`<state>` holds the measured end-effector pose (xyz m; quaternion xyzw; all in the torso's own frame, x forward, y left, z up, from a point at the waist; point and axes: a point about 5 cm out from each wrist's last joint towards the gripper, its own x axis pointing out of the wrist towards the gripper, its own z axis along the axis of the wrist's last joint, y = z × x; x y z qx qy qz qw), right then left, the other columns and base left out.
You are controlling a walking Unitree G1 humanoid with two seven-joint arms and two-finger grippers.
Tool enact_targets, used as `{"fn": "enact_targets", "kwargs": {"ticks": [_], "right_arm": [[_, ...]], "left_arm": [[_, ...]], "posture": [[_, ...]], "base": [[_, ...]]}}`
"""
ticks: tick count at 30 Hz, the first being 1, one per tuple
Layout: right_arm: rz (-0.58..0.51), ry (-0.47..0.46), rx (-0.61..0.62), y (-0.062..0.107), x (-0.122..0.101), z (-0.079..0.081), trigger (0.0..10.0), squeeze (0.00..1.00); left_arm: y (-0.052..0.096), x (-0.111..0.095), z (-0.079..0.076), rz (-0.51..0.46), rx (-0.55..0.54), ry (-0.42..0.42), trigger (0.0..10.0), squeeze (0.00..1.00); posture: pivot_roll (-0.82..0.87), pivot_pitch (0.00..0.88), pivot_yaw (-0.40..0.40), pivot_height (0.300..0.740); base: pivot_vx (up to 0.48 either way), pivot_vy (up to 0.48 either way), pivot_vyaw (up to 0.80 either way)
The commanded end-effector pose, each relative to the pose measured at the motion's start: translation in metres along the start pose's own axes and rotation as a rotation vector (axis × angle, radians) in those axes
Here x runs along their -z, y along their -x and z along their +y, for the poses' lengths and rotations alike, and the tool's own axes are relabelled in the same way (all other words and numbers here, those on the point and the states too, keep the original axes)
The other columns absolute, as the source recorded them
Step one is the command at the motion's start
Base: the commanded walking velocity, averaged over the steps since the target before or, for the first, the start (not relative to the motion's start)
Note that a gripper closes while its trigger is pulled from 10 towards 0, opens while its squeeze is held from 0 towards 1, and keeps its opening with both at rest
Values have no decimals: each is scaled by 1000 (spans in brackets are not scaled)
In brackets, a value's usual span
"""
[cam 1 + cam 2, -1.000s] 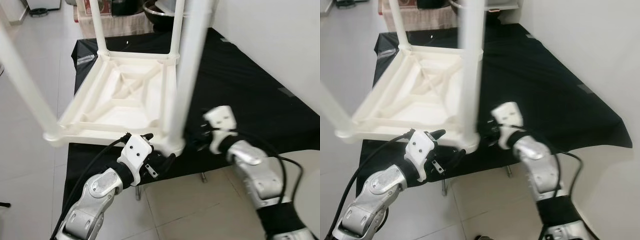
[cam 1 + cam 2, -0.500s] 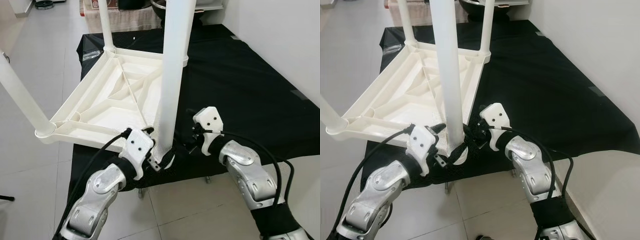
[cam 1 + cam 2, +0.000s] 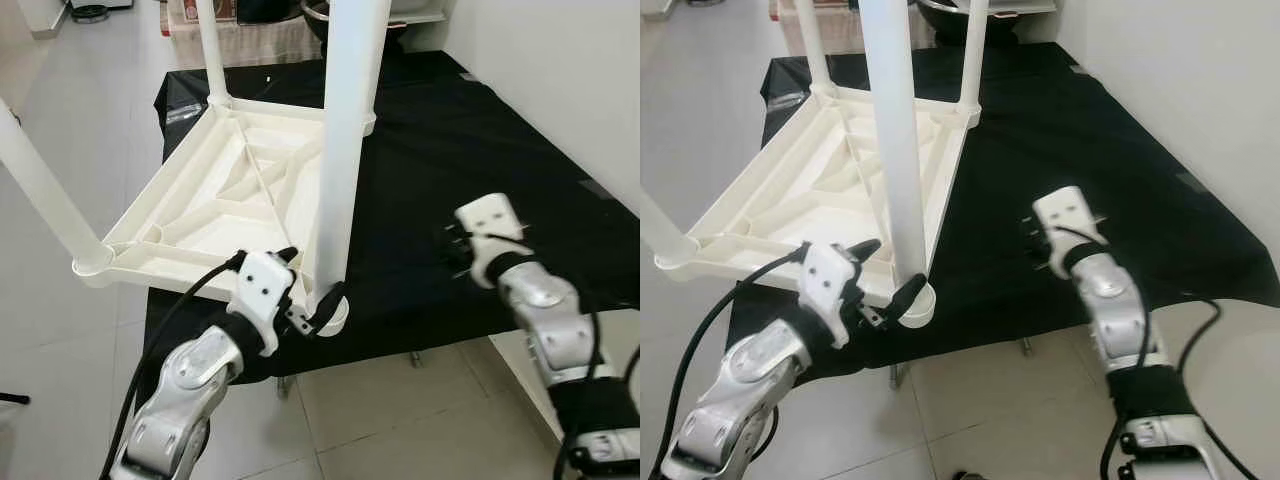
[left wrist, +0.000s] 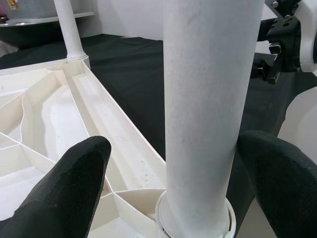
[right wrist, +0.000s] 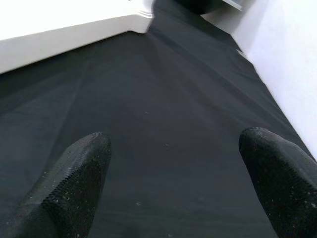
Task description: Building children table
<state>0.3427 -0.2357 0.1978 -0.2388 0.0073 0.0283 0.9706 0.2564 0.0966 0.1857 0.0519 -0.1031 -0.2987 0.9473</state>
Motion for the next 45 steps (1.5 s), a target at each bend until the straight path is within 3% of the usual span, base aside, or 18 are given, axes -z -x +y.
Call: {"fn": "enact_targets", "kwargs": {"ticks": [1,5,8,11,16,23,32,45], "right_arm": [[18,-26,-4,-1,5,8,10000,0],[9,-55,-18,-1,4,16,10000,0],[-2,-79,-51,-1,4,28,10000,0],[-18,-114,-78,-1,3,35,10000,0],[-42,-136,-119,1,4,48,10000,0],[-38,-145,-132,1,5,52,10000,0],[-7,-114,-81,1,12,43,10000,0],[-18,-128,-101,4,12,48,10000,0]], "left_arm": [[10,4,6,13,-72,56,10000,0],[18,5,11,15,-139,85,10000,0],[32,10,18,39,-227,135,10000,0],[42,15,17,68,-262,139,10000,0],[64,26,6,119,-304,219,10000,0],[65,29,0,142,-286,209,10000,0],[55,22,11,108,-280,179,10000,0],[49,20,12,95,-256,193,10000,0]], "posture": [[72,155,-53,740],[77,154,-51,740],[82,156,-48,740],[83,157,-46,740],[90,160,-47,740],[90,158,-49,740],[80,157,-43,740],[74,160,-38,740]], "base": [[0,0,0],[0,0,0],[0,0,0],[0,0,0],[0,0,0],[0,0,0],[0,0,0],[0,-460,0]]}}
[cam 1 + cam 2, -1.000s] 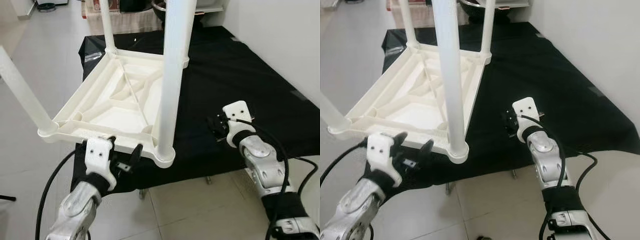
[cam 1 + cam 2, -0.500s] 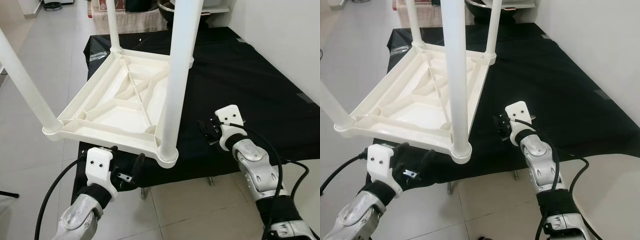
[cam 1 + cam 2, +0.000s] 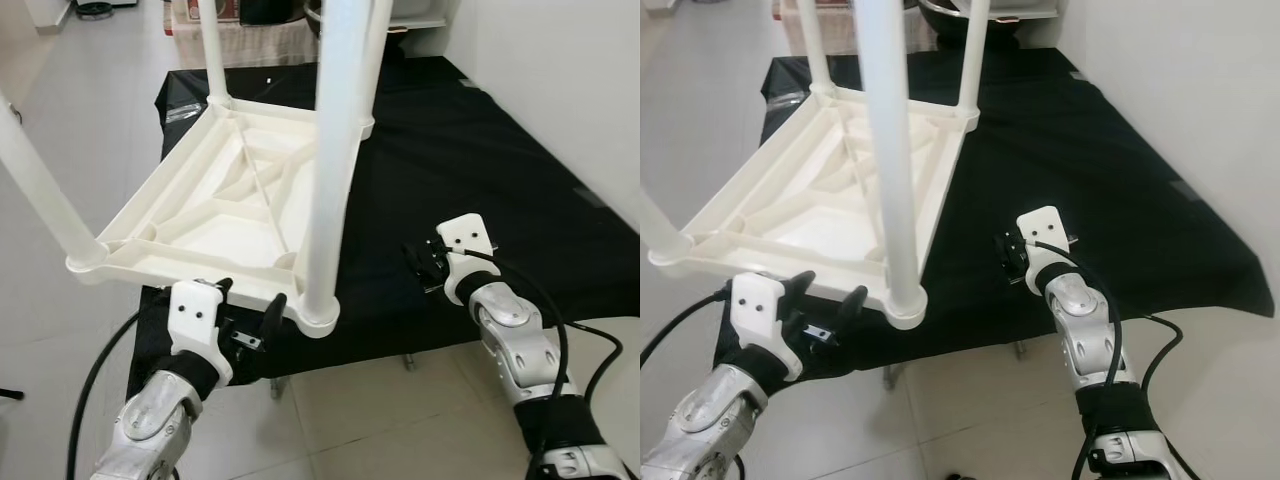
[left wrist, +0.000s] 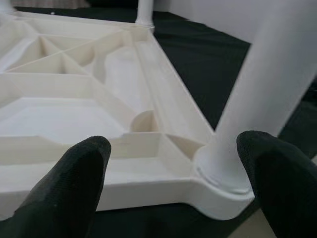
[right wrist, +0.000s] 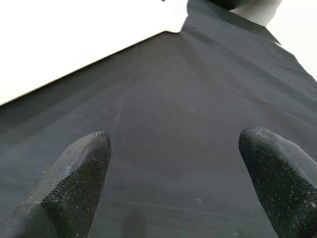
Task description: Building children table
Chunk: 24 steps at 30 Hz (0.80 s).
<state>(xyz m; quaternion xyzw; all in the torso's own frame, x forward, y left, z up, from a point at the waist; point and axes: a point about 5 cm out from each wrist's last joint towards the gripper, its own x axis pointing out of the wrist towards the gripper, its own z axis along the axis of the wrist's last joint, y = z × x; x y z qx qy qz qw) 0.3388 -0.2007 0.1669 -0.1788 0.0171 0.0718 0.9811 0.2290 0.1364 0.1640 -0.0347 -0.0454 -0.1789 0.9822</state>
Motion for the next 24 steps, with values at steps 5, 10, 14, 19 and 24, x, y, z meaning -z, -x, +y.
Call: {"fn": "enact_targets", "kwargs": {"ticks": [5,10,14,19,24], "right_arm": [[-19,1,-22,2,0,4,10000,0],[-34,2,-41,3,-2,6,10000,0],[-54,-2,-83,6,-3,11,10000,0],[-57,3,-97,7,-3,12,10000,0],[-59,3,-100,7,-4,12,10000,0]], "left_arm": [[-1,4,-1,20,4,20,10000,0],[-3,5,0,22,-18,37,10000,0],[-5,6,1,27,-39,40,10000,0],[-7,12,2,69,-69,13,10000,0],[-8,13,1,76,-64,-10,10000,0]], "posture": [[74,159,-38,740],[73,159,-39,740],[66,159,-38,740],[64,159,-37,740],[64,159,-38,740]], "base": [[0,-470,0],[0,-84,0],[0,0,0],[0,0,0],[0,144,0]]}}
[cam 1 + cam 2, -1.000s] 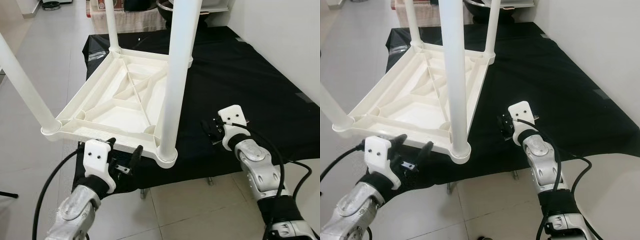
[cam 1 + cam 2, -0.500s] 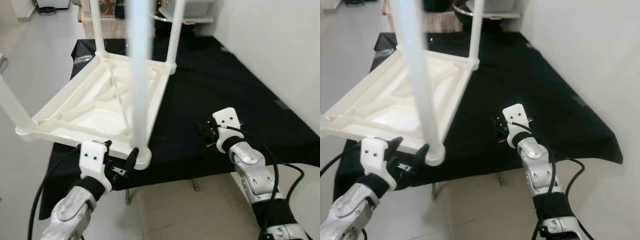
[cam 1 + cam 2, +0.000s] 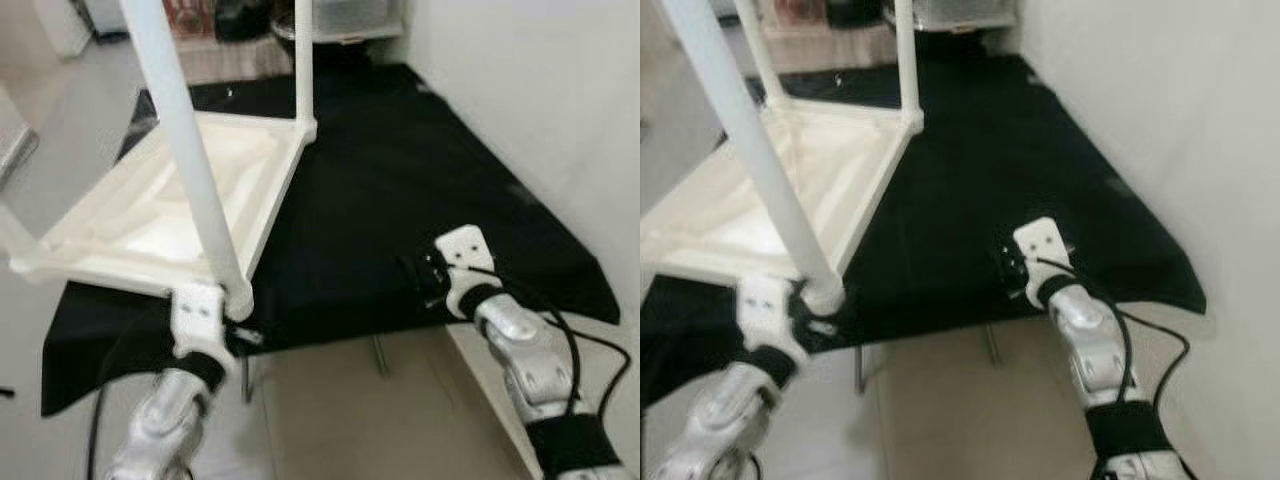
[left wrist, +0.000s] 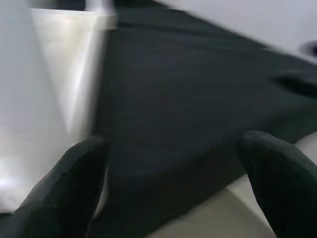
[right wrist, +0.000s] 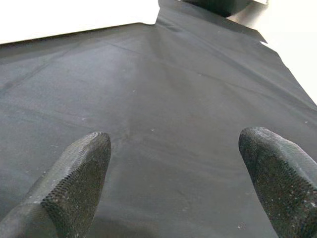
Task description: Building children table
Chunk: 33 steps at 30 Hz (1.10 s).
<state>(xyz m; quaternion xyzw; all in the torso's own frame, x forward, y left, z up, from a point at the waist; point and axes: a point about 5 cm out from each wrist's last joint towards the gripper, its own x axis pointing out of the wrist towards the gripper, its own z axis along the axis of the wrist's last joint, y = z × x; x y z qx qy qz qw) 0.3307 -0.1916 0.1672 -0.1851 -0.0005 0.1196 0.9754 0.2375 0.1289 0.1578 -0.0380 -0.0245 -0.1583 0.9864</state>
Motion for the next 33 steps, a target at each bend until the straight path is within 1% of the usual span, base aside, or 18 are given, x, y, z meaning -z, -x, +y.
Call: {"fn": "enact_targets", "kwargs": {"ticks": [1,4,13,26,33], "right_arm": [[-9,-15,-14,0,-1,3,10000,0],[-12,-16,-20,0,-1,3,10000,0],[-29,-20,-42,0,-4,7,10000,0],[-40,-12,-39,0,-7,4,10000,0],[-103,-50,-86,2,-16,10,10000,0]], "left_arm": [[2,5,5,36,-18,-21,10000,0],[1,5,4,34,-18,-13,10000,0],[0,4,4,19,-21,-31,10000,0],[-1,4,0,14,-10,-36,10000,0],[-1,6,1,18,-23,-43,10000,0]], "posture": [[64,159,-39,740],[65,157,-40,740],[67,150,-43,740],[63,151,-47,740],[62,154,-46,740]], "base": [[0,480,0],[0,480,0],[0,0,0],[0,0,0],[0,0,0]]}}
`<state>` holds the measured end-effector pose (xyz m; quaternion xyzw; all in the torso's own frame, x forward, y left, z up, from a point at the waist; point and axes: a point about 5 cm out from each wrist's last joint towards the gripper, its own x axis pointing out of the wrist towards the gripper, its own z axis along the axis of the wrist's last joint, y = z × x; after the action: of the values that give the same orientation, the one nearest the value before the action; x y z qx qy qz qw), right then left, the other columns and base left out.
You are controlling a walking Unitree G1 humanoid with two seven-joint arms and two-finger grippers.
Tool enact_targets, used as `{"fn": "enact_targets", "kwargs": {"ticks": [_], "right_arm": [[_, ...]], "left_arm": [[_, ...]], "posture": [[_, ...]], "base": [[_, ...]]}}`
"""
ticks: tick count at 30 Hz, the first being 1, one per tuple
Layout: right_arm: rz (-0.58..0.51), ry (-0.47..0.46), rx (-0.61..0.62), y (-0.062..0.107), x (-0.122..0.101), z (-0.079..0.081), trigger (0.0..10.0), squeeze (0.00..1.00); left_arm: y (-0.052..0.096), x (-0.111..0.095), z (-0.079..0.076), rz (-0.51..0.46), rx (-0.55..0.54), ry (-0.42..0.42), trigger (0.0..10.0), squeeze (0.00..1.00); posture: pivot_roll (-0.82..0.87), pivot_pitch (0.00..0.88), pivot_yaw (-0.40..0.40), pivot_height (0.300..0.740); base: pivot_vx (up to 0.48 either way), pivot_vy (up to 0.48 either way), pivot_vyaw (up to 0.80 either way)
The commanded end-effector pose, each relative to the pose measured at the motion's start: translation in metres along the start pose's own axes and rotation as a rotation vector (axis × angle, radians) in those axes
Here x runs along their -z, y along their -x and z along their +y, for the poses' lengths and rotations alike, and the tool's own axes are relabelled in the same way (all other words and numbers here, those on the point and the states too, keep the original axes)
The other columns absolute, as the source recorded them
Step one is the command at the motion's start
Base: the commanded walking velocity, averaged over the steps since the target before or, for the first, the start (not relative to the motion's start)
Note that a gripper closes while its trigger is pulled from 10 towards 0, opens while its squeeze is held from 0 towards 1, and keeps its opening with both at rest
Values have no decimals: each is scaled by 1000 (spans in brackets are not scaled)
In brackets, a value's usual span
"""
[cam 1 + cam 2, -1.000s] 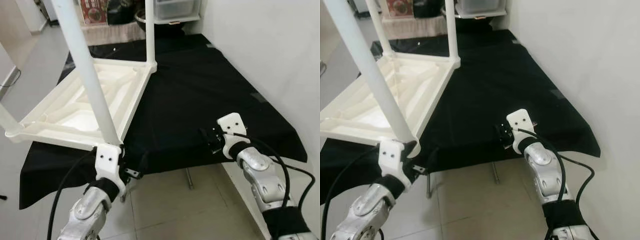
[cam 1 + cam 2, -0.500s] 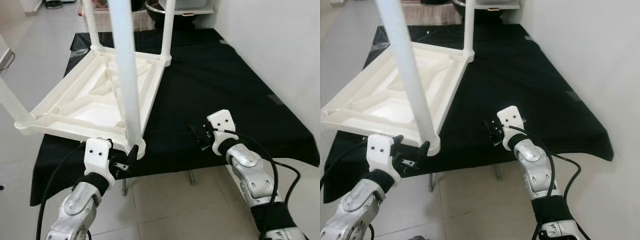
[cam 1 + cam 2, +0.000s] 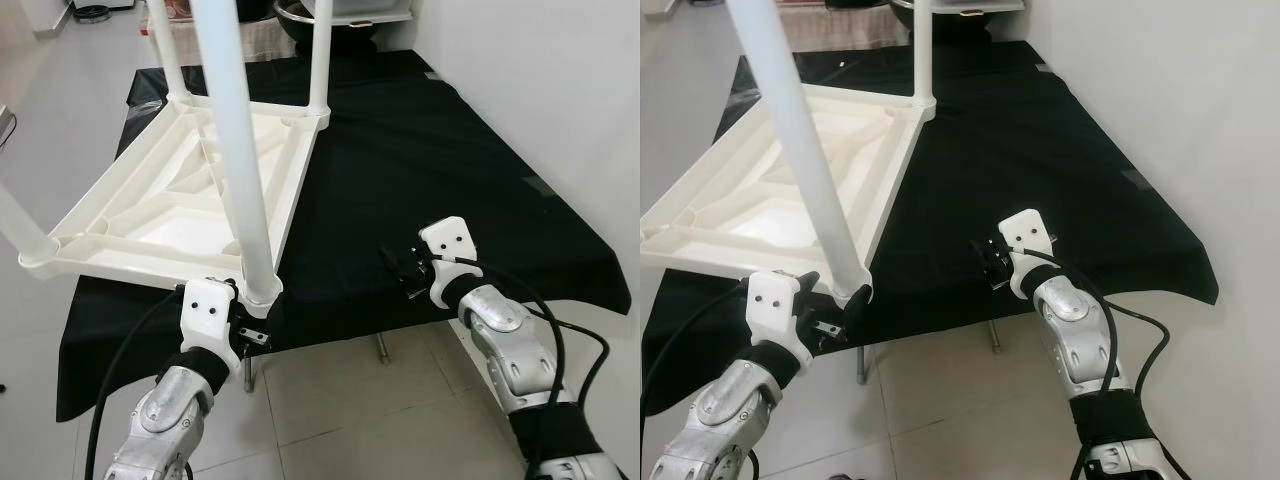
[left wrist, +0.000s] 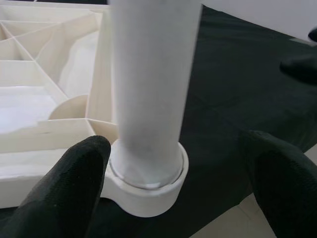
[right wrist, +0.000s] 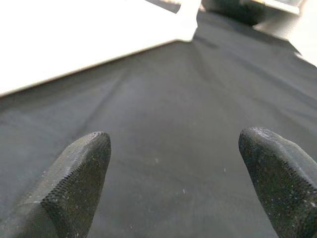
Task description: Building children table
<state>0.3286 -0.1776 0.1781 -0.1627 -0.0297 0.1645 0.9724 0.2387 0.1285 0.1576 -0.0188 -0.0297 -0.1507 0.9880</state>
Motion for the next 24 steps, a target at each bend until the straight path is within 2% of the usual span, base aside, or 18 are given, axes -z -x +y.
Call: {"fn": "enact_targets", "kwargs": {"ticks": [1,9,24], "right_arm": [[-35,-21,-17,3,-3,2,10000,0],[-33,-24,-15,4,-2,4,10000,0],[-27,-44,-28,6,1,11,10000,0]], "left_arm": [[0,6,1,24,-11,-5,10000,0],[-3,11,4,67,-67,-36,10000,0],[-5,12,5,82,-77,-62,10000,0]], "posture": [[60,154,-45,740],[61,154,-41,740],[59,156,-37,740]], "base": [[0,0,0],[0,0,0],[0,0,0]]}}
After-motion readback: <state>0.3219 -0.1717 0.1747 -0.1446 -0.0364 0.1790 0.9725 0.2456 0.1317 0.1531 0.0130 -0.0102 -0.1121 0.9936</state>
